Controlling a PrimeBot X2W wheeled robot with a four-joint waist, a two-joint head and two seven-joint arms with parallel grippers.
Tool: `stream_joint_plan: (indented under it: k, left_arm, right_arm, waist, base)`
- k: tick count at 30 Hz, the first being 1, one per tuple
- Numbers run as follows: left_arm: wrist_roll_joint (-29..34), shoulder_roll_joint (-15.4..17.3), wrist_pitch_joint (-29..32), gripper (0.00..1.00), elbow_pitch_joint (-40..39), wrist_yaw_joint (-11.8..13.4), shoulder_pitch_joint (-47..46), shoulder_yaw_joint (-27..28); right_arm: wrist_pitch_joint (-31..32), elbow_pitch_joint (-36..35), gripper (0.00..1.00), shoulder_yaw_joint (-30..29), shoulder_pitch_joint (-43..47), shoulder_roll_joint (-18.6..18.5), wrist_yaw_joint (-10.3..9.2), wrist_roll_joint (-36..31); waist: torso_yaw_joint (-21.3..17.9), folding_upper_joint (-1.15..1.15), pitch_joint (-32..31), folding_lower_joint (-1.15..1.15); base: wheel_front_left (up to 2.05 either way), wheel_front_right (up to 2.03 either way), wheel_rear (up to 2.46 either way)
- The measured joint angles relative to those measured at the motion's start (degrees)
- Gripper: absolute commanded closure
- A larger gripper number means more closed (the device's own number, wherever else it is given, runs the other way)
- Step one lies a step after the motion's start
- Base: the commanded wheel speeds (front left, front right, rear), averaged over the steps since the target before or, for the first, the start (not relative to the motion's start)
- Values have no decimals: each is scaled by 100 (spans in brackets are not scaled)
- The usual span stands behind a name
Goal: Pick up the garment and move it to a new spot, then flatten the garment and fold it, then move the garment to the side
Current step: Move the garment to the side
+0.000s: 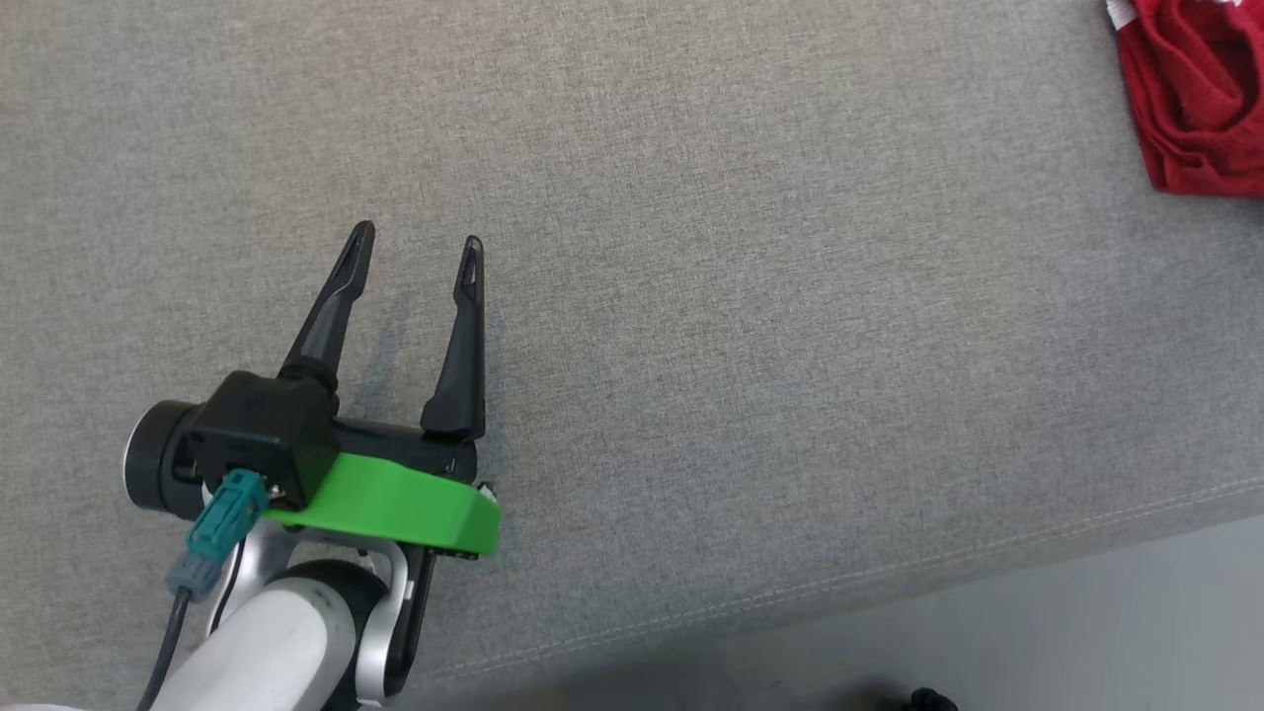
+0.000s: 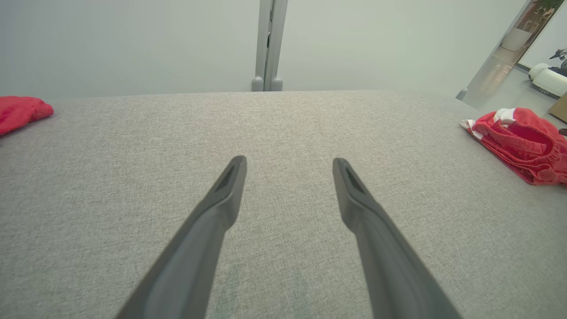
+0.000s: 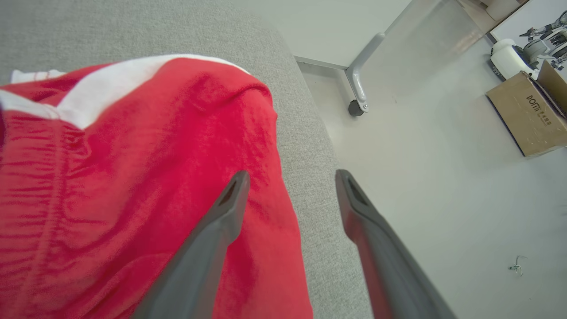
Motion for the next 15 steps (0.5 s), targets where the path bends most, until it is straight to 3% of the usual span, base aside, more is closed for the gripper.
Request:
stream_joint_plan:
  k: [7,15]
  left_arm:
    - [-299,-170,-331,0,314,-101,148,116]
    - [-783,-341,-901,0,916,-304,428,460]
  right_arm:
    - [-386,-87,0,-119,18,307,0,53]
    - [-664,-826,0,177,331,686,0,472]
  waist:
    - [12,0,-348,0]
    - [80,0,-982,0]
  base:
    - [0,0,0]
    - [0,0,0]
